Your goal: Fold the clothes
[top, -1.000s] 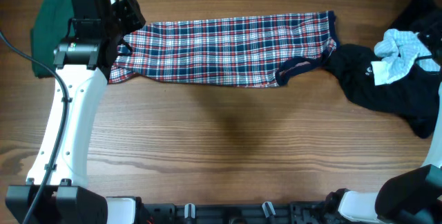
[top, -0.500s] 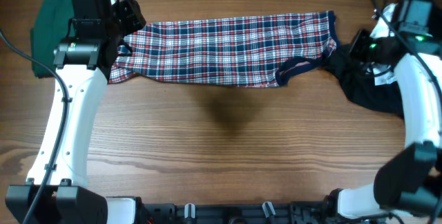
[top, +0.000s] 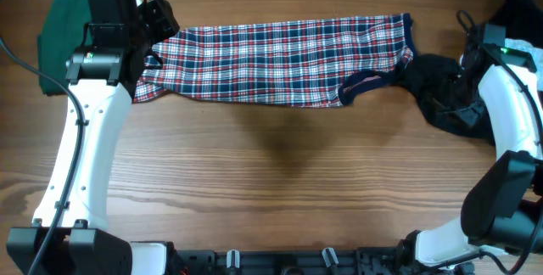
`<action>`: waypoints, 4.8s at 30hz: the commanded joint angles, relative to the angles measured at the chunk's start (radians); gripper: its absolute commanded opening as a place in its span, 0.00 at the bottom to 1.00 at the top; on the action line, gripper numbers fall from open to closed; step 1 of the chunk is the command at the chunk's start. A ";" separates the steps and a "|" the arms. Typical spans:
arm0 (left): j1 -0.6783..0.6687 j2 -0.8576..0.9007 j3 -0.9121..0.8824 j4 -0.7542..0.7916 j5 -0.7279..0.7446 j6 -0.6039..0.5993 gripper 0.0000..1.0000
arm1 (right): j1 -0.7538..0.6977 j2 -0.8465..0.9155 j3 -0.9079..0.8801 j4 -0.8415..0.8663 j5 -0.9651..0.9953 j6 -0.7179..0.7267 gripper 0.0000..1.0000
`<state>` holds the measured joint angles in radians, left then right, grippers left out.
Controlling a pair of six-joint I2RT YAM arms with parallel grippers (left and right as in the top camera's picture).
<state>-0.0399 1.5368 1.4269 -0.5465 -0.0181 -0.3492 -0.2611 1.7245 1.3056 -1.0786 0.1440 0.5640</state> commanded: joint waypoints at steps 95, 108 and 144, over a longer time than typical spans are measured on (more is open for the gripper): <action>0.005 -0.015 0.007 0.007 -0.009 0.002 0.61 | -0.053 0.322 0.215 0.400 0.201 -0.299 0.93; 0.005 -0.015 0.007 0.006 -0.009 0.002 0.61 | -0.053 0.323 0.191 0.379 0.037 -0.300 0.44; 0.005 -0.015 0.007 0.019 0.010 -0.002 0.61 | -0.124 0.331 1.033 0.308 0.100 -0.496 0.04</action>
<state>-0.0399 1.5368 1.4269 -0.5316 -0.0166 -0.3496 -0.3576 2.0647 2.2604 -0.7849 0.1989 0.0734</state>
